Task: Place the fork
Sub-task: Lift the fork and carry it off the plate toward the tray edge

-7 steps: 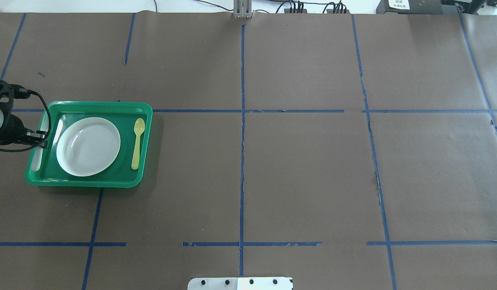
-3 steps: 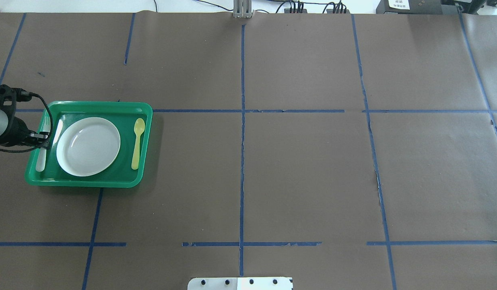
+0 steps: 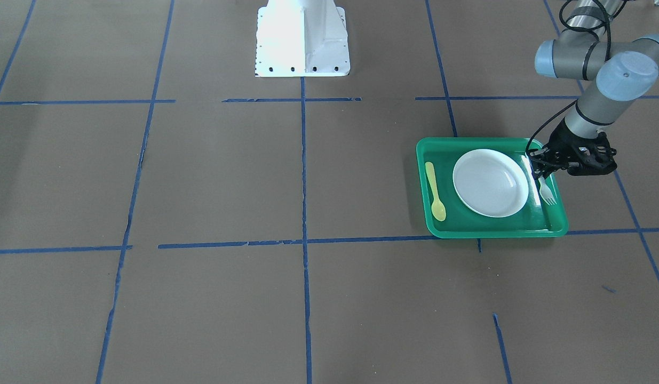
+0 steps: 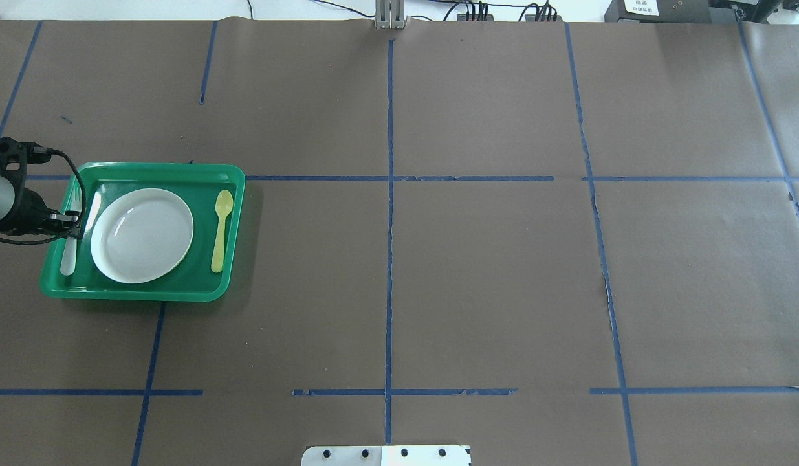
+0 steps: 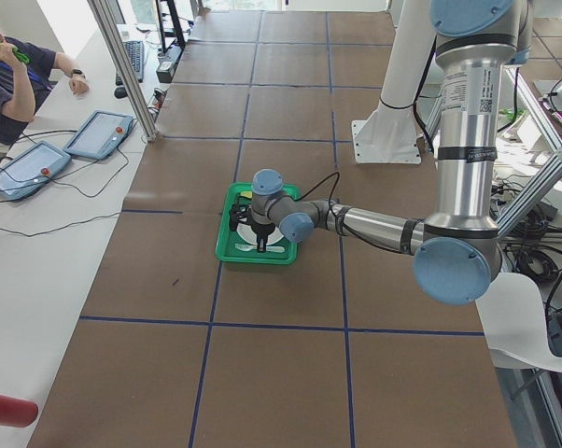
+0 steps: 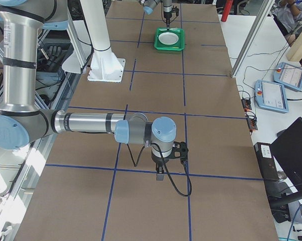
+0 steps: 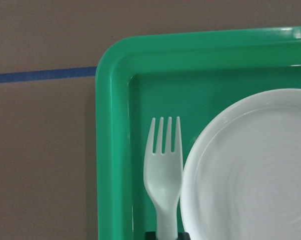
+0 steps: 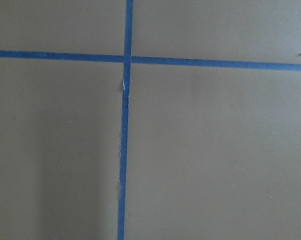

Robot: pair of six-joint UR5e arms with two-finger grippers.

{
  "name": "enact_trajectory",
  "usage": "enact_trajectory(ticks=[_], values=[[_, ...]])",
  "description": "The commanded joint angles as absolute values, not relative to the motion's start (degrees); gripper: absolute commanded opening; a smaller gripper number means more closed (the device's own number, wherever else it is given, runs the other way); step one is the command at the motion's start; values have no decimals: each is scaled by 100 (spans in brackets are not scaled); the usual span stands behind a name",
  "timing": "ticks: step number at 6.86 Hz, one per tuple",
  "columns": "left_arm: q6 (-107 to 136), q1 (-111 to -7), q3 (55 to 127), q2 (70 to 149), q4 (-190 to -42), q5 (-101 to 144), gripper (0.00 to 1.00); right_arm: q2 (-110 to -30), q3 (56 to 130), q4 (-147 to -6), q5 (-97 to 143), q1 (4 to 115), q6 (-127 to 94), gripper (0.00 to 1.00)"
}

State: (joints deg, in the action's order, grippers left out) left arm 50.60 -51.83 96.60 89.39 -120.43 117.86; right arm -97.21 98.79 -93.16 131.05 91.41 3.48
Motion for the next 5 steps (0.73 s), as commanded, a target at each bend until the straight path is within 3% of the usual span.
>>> enact_trajectory(ticks=[1,5], values=[[5193,-5177,9520,8956,-12233,11786,0,-9721,9879,-9316,13104,9141,352,100],[5396,-5142,9387,9035,-12489,11786,0,-9721,9879,-9316,13104,9141,352,100]])
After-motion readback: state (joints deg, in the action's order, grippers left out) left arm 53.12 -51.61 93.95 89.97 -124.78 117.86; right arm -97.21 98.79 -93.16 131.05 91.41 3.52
